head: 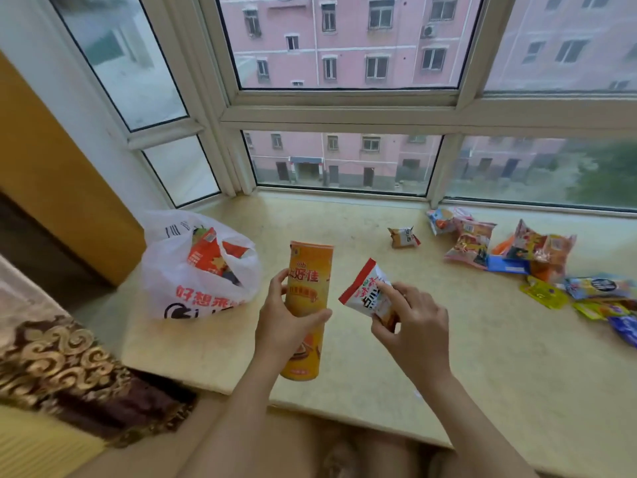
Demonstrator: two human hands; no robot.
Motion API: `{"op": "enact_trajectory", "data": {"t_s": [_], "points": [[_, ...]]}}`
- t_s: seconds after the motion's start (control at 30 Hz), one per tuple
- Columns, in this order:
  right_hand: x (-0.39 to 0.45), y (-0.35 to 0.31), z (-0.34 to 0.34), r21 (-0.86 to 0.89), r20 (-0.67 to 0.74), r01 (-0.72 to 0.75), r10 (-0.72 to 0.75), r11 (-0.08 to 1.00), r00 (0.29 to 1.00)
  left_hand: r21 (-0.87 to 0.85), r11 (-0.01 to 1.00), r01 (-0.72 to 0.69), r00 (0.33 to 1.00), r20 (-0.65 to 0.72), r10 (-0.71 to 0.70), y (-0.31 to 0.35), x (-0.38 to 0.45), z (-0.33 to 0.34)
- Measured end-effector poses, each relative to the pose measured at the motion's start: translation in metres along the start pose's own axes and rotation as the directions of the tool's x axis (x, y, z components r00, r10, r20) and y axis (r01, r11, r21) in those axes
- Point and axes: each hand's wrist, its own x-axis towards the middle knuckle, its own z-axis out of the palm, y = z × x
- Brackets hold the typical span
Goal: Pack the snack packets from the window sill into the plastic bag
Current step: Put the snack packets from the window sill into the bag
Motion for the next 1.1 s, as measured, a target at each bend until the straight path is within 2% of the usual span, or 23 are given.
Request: {"op": "enact_trajectory", "data": {"t_s": [0.17,0.47,0.8,0.97,1.1], "points": [[-0.009,-0.045,0.011,0.061,0.014,0.063,-0.064,0.996,0.998,-0.002,1.0,0.028,0.996,-0.08,-0.028,-0.022,-0.024,-0.053],[0.002,-0.139,0.062,0.09,0.025,0.126,-0.129,0.988,0.991,0.012,1.0,0.009,0.99,-0.141,-0.007,-0.06,-0.006,-0.141],[0.014,-0.279,0.143,0.169,0.116,0.044,-0.064,0.985,0.991,0.012,0.999,0.049,0.982,-0.181,-0.046,-0.124,0.037,-0.272],[0.034,-0.309,0.184,0.164,0.169,0.052,-0.08,0.985,0.982,-0.023,0.997,0.074,0.982,-0.175,-0.077,-0.142,0.069,-0.303],[0.068,-0.318,0.237,0.214,0.254,-0.036,-0.02,0.976,0.967,-0.046,0.994,0.096,0.979,-0.178,-0.103,-0.153,0.109,-0.309]]}}
